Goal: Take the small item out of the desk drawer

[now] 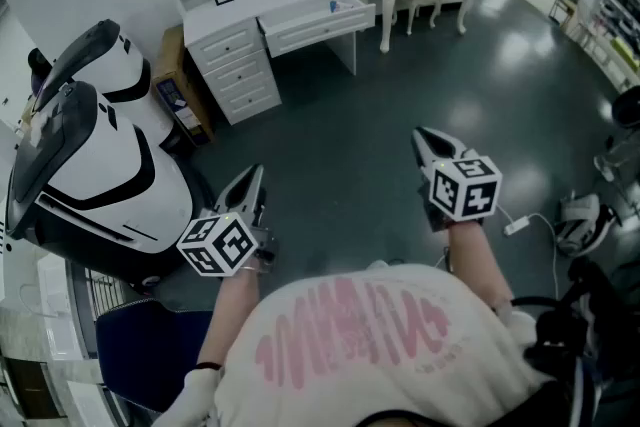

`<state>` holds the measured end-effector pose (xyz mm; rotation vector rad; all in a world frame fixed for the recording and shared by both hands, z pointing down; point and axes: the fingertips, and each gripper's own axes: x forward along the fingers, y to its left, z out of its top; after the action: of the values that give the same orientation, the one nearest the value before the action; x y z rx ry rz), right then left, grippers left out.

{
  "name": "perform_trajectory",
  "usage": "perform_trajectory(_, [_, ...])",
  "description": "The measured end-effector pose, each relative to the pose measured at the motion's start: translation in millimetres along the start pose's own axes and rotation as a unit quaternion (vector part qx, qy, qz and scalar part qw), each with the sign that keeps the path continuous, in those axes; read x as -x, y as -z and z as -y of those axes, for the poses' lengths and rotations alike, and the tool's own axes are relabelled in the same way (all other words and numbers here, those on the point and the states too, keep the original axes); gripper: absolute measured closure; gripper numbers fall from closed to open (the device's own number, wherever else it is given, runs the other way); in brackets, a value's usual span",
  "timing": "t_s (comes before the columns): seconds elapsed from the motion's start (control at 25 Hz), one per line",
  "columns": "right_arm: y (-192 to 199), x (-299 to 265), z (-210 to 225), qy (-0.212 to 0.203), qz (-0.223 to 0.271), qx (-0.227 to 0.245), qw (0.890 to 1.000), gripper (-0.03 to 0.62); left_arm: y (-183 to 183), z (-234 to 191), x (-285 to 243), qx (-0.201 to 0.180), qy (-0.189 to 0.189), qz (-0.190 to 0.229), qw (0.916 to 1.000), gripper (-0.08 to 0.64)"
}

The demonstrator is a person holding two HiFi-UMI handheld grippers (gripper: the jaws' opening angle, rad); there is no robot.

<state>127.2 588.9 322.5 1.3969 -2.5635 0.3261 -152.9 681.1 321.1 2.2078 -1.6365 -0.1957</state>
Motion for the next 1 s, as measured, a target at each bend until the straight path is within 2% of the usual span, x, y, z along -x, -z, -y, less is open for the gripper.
perform_trajectory(0.4, [18.2, 0.6, -1.8, -0.001, -0.02, -0.006, 1.0, 0.577, 13.4, -3.1, 5.7, 0.006, -0.003, -0.013, 0.9999, 0.531])
perform_trajectory(0.56, [35.9, -9.1, 4.4, 0.0, -0.033, -0.033, 0.999, 0.577, 27.6, -10.4, -0.7, 0.024, 0.007, -0.025, 0.9994, 0.531])
perform_trajectory(0.84, [47.8, -67.4, 55.6, 0.009, -0.042, -0.075, 0.996, 0.577, 37.4, -44.2, -59.7, 0.042, 0.006, -0.044, 0.9982, 0.531])
perform_trajectory(1.0, [28.7, -120.5, 87.0, -0.004, -0.04, -0.097, 0.994, 0.577, 26.4, -63.8, -101.3, 0.041, -0.004, -0.03, 0.9987, 0.531])
